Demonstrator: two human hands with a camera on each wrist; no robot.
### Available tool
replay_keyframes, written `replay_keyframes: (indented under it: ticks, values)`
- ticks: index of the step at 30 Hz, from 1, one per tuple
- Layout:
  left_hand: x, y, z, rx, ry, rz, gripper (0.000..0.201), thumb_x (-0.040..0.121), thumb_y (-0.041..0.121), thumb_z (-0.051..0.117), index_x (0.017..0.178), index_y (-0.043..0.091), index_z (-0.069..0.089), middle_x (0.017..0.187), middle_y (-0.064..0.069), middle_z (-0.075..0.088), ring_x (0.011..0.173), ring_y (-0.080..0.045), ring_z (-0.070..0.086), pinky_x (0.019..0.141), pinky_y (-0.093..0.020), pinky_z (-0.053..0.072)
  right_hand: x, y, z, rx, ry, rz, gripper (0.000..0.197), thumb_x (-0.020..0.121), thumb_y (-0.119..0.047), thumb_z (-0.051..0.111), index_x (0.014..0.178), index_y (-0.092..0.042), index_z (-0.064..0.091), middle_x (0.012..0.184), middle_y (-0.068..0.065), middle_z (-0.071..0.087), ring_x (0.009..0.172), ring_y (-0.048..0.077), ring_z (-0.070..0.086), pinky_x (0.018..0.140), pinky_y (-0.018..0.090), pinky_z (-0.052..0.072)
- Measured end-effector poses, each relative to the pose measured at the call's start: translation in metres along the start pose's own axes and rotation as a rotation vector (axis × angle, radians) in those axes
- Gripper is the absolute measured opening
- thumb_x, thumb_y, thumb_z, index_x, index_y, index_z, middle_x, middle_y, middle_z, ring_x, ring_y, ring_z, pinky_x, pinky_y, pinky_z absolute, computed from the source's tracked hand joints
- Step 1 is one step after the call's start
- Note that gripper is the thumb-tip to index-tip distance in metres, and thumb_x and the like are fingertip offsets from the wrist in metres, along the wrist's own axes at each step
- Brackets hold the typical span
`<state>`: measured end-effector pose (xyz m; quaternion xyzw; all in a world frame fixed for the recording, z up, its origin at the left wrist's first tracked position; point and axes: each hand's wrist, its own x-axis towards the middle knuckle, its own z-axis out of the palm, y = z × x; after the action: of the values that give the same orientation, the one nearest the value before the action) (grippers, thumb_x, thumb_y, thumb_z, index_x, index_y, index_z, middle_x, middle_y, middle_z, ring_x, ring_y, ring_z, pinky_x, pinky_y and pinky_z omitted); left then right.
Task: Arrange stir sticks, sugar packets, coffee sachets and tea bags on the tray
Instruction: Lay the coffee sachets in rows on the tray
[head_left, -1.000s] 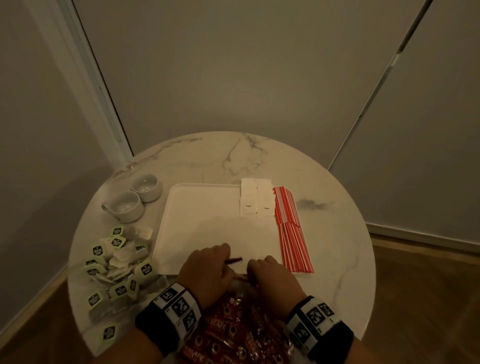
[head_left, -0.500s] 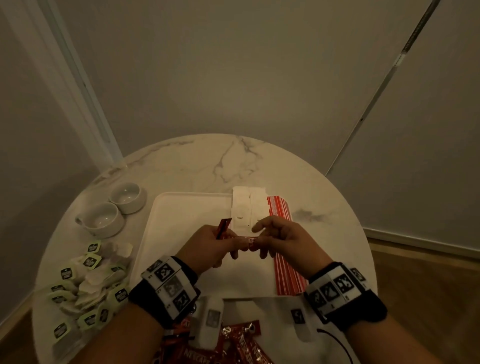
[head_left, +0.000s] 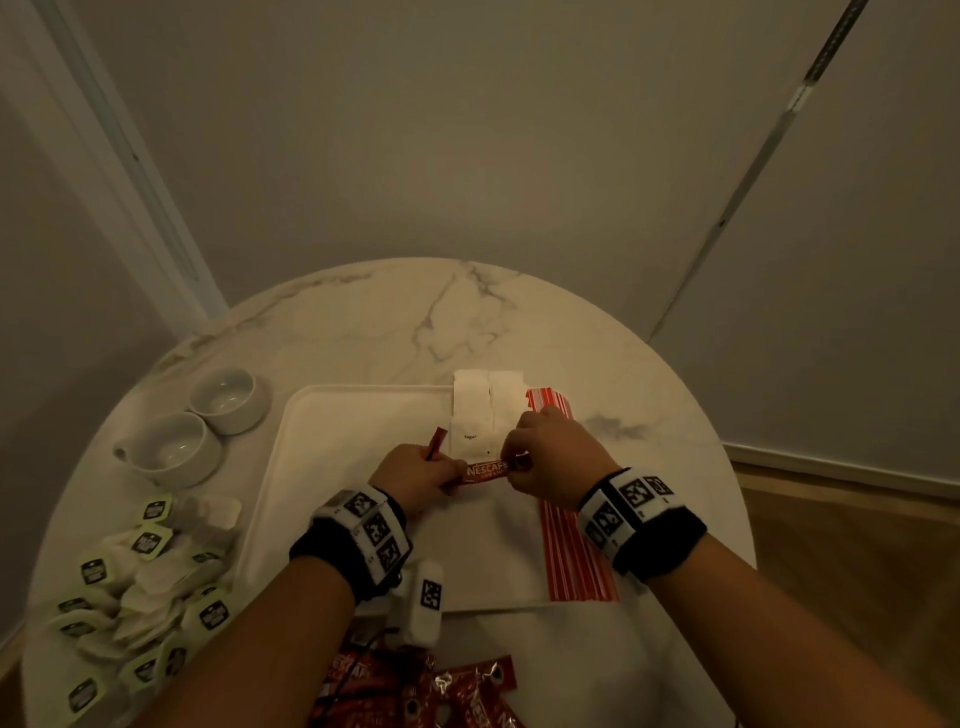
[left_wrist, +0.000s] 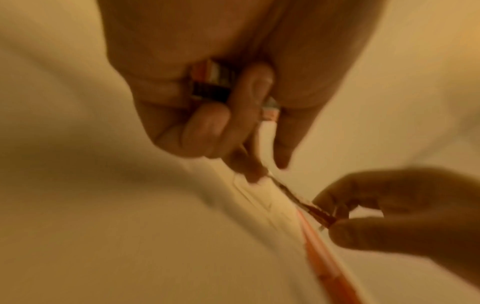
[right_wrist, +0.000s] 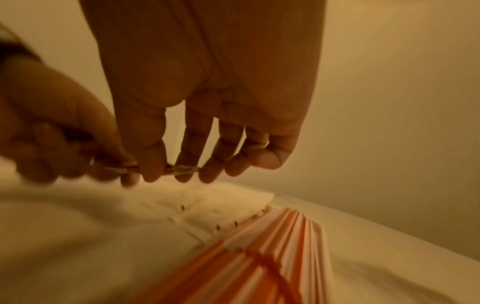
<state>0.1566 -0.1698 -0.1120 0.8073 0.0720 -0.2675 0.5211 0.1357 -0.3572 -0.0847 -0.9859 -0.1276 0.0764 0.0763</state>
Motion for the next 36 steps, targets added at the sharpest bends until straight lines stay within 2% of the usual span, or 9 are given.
replay_keyframes:
  ticks: [2,5,8,10,13,18,23,32,36]
  values:
    - [0.002,-0.002,0.001,0.187,0.18,0.109,0.019,0.088,0.026,0.061,0.072,0.015,0.06,0.072,-0.002,0.06,0.069,-0.017,0.054,0.063,-0.028,0.04,0.006,0.003,0.006,-0.047,-0.033,0.025,0.023,0.084,-0.035,0.063,0.104,-0.026,0.069,0.105,-0.004,0.055,0.102,0.017,0.044,0.082,0.027,0.042]
    - [-0.001,-0.006,0.007,0.394,0.219,0.223,0.02,0.091,0.026,0.053,0.071,0.023,0.053,0.081,-0.002,0.061,0.078,-0.018,0.055,0.069,-0.027,0.04,0.012,0.002,0.013,-0.093,-0.082,0.059,0.028,0.085,-0.041,0.062,0.105,-0.023,0.069,0.106,-0.001,0.055,0.103,0.019,0.045,0.086,0.033,0.046]
    - [-0.005,-0.008,0.015,0.571,0.119,0.329,0.02,0.095,0.027,0.048,0.099,0.026,0.067,0.1,-0.002,0.06,0.09,-0.019,0.058,0.079,-0.027,0.044,0.017,0.0,0.017,-0.145,-0.1,0.061,0.03,0.087,-0.043,0.059,0.106,-0.022,0.069,0.103,-0.001,0.058,0.102,0.02,0.046,0.085,0.034,0.047]
    - [-0.007,-0.008,0.02,0.708,0.038,0.372,0.03,0.095,0.025,0.045,0.12,0.027,0.063,0.108,-0.004,0.056,0.098,-0.021,0.058,0.083,-0.027,0.044,0.018,0.0,0.019,-0.171,-0.107,0.055,0.032,0.087,-0.044,0.06,0.108,-0.021,0.067,0.104,-0.001,0.059,0.104,0.021,0.047,0.085,0.035,0.047]
    - [-0.004,-0.013,0.025,0.715,-0.028,0.332,0.039,0.094,0.022,0.045,0.132,0.026,0.053,0.123,-0.004,0.052,0.11,-0.025,0.055,0.087,-0.027,0.041,0.02,0.0,0.019,-0.179,-0.096,0.04,0.035,0.084,-0.046,0.063,0.107,-0.019,0.064,0.105,0.0,0.059,0.104,0.022,0.049,0.084,0.036,0.048]
    - [-0.004,-0.012,0.027,0.747,-0.008,0.28,0.04,0.093,0.025,0.045,0.133,0.027,0.05,0.112,-0.003,0.042,0.102,-0.027,0.055,0.085,-0.031,0.045,0.022,-0.001,0.017,-0.197,-0.113,0.01,0.025,0.086,-0.04,0.062,0.102,-0.021,0.065,0.103,0.0,0.06,0.102,0.023,0.05,0.079,0.035,0.047]
    - [0.002,-0.01,0.025,0.763,0.011,0.241,0.035,0.094,0.025,0.046,0.127,0.015,0.052,0.103,-0.001,0.039,0.095,-0.025,0.056,0.073,-0.027,0.038,0.022,0.0,0.016,-0.212,-0.129,0.015,0.024,0.088,-0.038,0.06,0.104,-0.02,0.066,0.105,0.001,0.061,0.102,0.024,0.051,0.08,0.035,0.045]
    - [0.006,-0.007,0.024,0.818,-0.02,0.256,0.034,0.096,0.023,0.044,0.128,0.02,0.056,0.114,-0.006,0.042,0.099,-0.027,0.055,0.078,-0.028,0.04,0.023,0.001,0.015,-0.249,-0.147,0.012,0.027,0.089,-0.041,0.059,0.105,-0.02,0.065,0.107,0.001,0.062,0.104,0.024,0.052,0.086,0.036,0.043]
    - [0.001,-0.002,0.019,0.785,-0.026,0.281,0.04,0.096,0.023,0.043,0.134,0.035,0.05,0.115,-0.006,0.042,0.103,-0.026,0.054,0.087,-0.029,0.042,0.021,-0.001,0.008,-0.247,-0.135,0.023,0.031,0.087,-0.046,0.061,0.101,-0.019,0.065,0.102,0.001,0.062,0.099,0.022,0.054,0.086,0.036,0.047]
